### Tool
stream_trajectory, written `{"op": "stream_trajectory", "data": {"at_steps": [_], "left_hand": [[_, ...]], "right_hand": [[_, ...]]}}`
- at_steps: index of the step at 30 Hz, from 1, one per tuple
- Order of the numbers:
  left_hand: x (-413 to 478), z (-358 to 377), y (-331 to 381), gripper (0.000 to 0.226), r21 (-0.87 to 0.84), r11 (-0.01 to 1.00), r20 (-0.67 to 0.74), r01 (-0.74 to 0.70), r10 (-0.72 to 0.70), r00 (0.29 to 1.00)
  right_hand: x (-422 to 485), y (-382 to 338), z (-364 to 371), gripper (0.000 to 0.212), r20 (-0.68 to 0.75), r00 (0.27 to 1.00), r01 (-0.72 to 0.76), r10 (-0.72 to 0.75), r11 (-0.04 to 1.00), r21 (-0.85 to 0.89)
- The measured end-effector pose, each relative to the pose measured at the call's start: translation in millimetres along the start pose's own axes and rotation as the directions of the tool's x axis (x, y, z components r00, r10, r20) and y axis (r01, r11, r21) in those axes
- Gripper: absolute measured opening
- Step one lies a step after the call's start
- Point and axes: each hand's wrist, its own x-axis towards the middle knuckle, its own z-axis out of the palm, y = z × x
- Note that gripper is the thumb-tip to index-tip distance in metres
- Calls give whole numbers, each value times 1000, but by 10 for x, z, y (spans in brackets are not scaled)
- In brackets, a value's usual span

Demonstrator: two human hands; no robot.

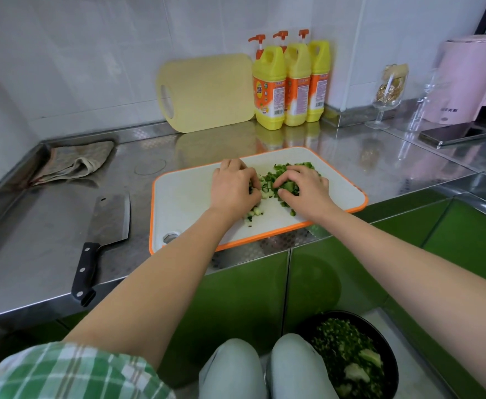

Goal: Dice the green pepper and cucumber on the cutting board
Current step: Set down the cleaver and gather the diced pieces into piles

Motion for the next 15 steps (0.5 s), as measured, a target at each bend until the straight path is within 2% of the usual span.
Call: {"op": "stream_trajectory", "data": {"at_steps": [3, 6, 15], "left_hand": [[2, -10, 85, 18, -75, 996, -6, -59, 58, 998], [16, 6, 190, 16, -31, 994, 37, -106, 107, 994], [-4, -51, 70, 13, 125, 991, 65, 43, -52, 997]], "right_hand": [[15, -1, 4, 13, 5, 1000, -3, 3, 1000, -5], [19, 7, 11, 13, 4, 1000, -8, 8, 1000, -9], [6, 11, 5, 12, 10, 1000, -1, 1, 1000, -5]]}}
